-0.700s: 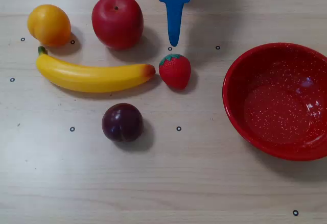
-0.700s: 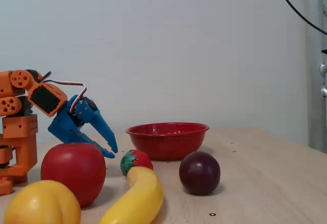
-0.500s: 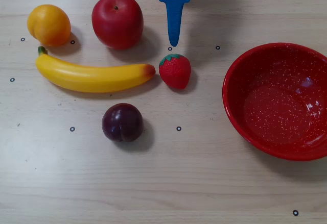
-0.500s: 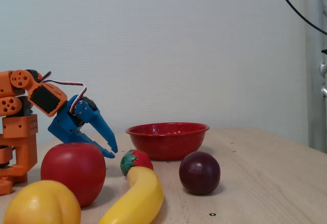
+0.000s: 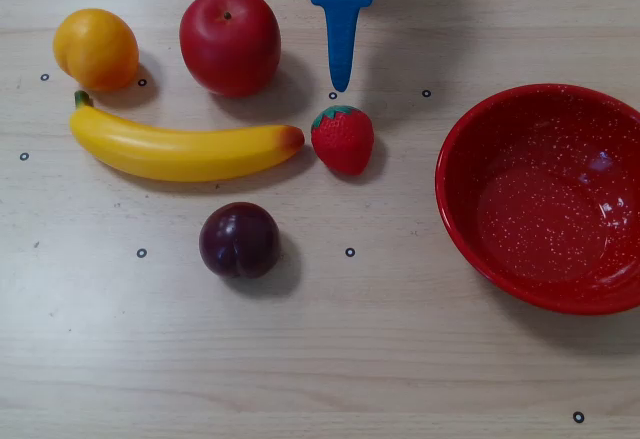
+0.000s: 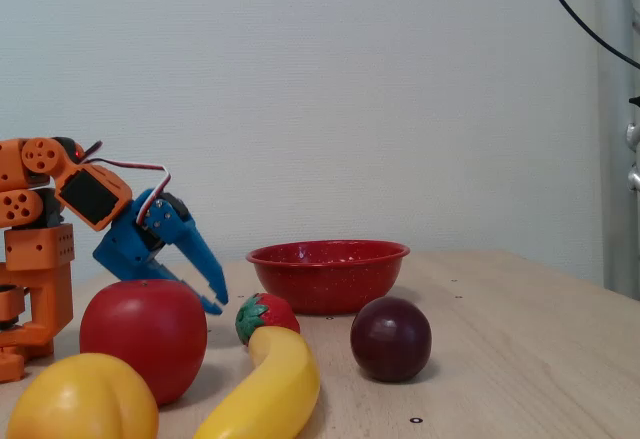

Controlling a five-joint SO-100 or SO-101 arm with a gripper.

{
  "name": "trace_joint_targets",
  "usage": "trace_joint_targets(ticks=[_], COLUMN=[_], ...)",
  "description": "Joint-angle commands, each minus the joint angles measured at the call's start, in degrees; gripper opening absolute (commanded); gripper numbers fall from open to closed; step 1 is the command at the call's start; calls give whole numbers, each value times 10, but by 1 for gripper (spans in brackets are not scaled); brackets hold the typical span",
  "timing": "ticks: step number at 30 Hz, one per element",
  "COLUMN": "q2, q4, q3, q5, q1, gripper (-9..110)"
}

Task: Put plum in the red bowl.

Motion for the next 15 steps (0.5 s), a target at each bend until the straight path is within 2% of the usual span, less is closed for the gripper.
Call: trace_joint_targets(ticks=[1, 10, 15], q2=[-29, -200, -305], q4=[-27, -29, 19], q3=[-31, -189, -326], q5=[18, 36, 58], q1=[0, -15, -21], gripper=[0, 0, 0])
